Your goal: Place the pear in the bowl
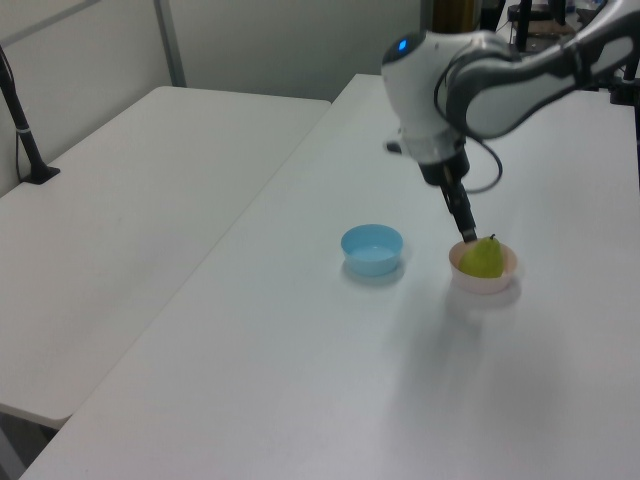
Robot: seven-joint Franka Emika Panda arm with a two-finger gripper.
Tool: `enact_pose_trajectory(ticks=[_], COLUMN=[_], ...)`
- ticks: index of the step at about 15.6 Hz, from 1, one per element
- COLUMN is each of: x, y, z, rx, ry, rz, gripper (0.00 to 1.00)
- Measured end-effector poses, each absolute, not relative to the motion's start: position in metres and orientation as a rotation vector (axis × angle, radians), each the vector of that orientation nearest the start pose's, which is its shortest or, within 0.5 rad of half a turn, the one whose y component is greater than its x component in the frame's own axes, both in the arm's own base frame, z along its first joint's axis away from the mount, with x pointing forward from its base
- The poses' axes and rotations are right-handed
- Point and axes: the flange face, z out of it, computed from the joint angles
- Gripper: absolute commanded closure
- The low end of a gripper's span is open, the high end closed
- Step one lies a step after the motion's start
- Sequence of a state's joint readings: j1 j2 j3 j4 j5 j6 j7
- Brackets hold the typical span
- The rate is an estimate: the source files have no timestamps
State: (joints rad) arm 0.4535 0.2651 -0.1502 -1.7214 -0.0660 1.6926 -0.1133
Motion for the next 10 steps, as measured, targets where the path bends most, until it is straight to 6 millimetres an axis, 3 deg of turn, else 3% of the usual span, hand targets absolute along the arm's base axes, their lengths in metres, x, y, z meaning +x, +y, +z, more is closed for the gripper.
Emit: enact_pose_trajectory(ticks=[2, 5, 8, 10], x=[0.581, 0.586, 0.584, 0.583], y=[0.145, 0.068, 0.007, -0.015], z=[0.454, 0.508, 0.532, 0.54], rx=[-3.187, -3.203, -3.209, -3.211], ry=[-0.561, -0.353, -0.177, -0.059], rz=[0.335, 0.192, 0.128, 0.104], gripper=[0.0, 0.0, 0.0, 0.0])
